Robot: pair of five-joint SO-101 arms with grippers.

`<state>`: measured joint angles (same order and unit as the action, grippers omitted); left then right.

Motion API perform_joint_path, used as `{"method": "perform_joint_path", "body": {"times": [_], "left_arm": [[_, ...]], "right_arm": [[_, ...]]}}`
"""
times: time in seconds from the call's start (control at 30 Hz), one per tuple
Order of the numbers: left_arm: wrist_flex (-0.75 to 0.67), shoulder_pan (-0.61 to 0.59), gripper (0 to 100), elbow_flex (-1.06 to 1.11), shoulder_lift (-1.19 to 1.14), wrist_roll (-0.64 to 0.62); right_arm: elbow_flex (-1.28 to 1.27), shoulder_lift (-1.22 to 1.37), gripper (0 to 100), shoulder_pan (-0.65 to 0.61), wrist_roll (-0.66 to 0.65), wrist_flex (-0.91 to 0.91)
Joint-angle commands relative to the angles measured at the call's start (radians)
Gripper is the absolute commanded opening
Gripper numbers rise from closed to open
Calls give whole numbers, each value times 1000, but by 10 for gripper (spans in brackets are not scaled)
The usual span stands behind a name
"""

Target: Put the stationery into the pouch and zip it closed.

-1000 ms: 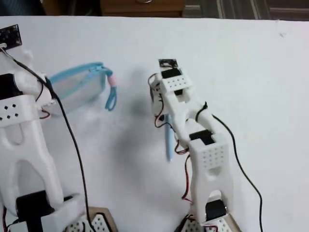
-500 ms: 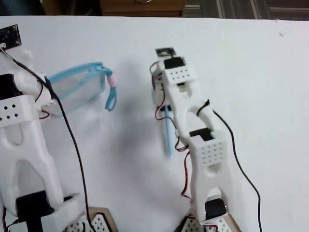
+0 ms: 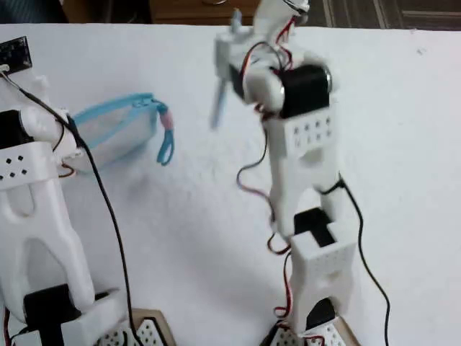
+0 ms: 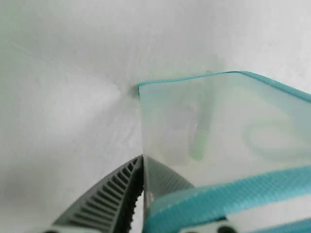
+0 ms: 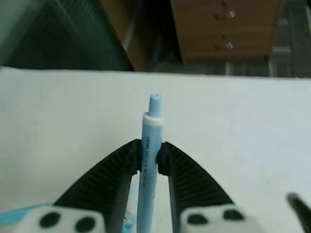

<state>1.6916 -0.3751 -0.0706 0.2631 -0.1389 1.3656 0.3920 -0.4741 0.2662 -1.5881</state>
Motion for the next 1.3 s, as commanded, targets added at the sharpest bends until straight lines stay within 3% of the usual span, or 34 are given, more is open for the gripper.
{"method": "perform_joint_path", "body": {"times": [0.0, 0.17, 0.4, 0.8, 1.03, 1.27], "left_arm": [[-6, -4, 24, -11, 44, 5], [-6, -5, 24, -11, 44, 5], [-5, -5, 24, -11, 44, 5], [-5, -5, 24, -12, 44, 5], [-6, -5, 24, -12, 44, 5], [-6, -4, 24, -11, 44, 5]], "right_arm": [[141, -53, 16, -119, 52, 76], [195, -50, 16, -245, 46, 248], [98, -10, 16, -274, 52, 377], [120, 53, 16, -272, 48, 320], [269, 44, 16, -248, 46, 314], [301, 48, 16, -251, 48, 143]]}}
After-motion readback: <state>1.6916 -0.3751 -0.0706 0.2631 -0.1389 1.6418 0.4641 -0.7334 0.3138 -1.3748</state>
